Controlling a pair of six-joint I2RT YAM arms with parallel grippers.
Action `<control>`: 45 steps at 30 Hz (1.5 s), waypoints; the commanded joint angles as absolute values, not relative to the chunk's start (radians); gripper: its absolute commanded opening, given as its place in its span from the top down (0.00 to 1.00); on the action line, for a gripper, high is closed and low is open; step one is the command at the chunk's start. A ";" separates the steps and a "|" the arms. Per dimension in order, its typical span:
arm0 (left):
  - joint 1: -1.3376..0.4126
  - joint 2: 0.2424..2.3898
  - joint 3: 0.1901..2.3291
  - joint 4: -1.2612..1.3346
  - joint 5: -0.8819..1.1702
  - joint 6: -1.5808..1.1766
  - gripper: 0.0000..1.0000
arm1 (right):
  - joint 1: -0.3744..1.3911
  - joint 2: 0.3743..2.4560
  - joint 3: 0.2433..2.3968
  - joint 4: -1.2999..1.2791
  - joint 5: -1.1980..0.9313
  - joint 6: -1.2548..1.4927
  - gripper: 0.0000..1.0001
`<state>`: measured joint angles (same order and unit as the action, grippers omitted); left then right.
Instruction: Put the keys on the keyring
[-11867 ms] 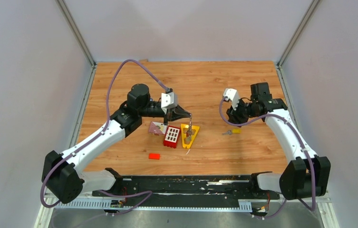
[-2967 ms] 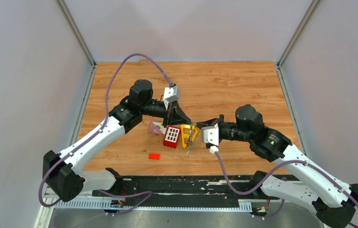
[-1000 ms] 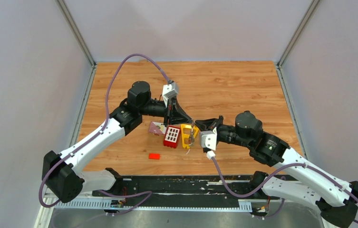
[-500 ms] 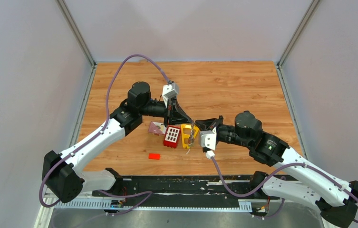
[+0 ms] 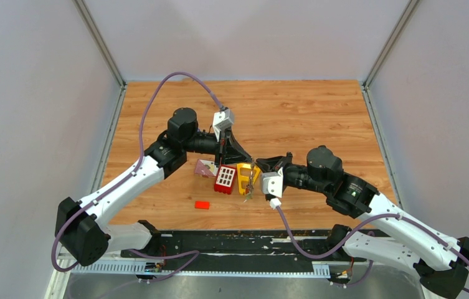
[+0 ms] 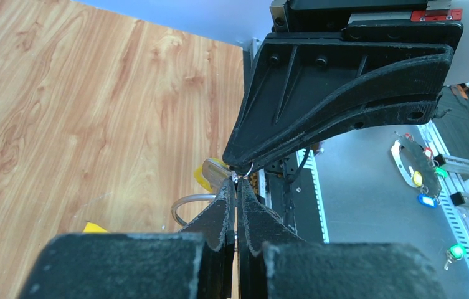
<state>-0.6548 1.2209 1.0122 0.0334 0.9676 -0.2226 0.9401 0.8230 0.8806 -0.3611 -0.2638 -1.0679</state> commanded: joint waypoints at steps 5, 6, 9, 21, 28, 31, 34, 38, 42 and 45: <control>-0.660 1.191 1.006 0.108 0.996 -0.247 1.00 | 0.946 0.827 0.897 -0.354 -0.271 -1.063 1.00; -0.661 1.192 1.007 0.110 0.997 -0.250 1.00 | 0.946 0.826 0.896 -0.352 -0.271 -1.064 1.00; -0.660 1.194 1.005 0.114 0.999 -0.253 1.00 | 0.946 0.825 0.897 -0.351 -0.272 -1.062 1.00; -0.660 1.198 0.994 0.130 1.003 -0.261 1.00 | 0.946 0.818 0.897 -0.340 -0.272 -1.052 1.00; -0.660 1.202 0.990 0.133 1.002 -0.262 1.00 | 0.946 0.816 0.899 -0.339 -0.278 -1.048 1.00; -0.660 1.204 0.989 0.137 1.002 -0.265 1.00 | 0.946 0.814 0.899 -0.338 -0.279 -1.047 1.00; -0.661 1.206 0.989 0.141 1.003 -0.266 1.00 | 0.946 0.811 0.898 -0.339 -0.283 -1.047 1.00; -0.660 1.210 0.989 0.153 1.000 -0.279 1.00 | 0.947 0.808 0.897 -0.338 -0.285 -1.047 1.00; -0.660 1.218 0.979 0.194 0.998 -0.322 1.00 | 0.948 0.806 0.894 -0.332 -0.285 -1.046 1.00; -0.660 1.223 0.979 0.205 0.998 -0.337 1.00 | 0.948 0.807 0.894 -0.330 -0.283 -1.044 1.00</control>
<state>-0.6548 1.2213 0.9760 0.1272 0.9859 -0.2928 0.9401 0.8200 0.8806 -0.3618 -0.2642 -1.0576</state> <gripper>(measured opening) 0.007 0.010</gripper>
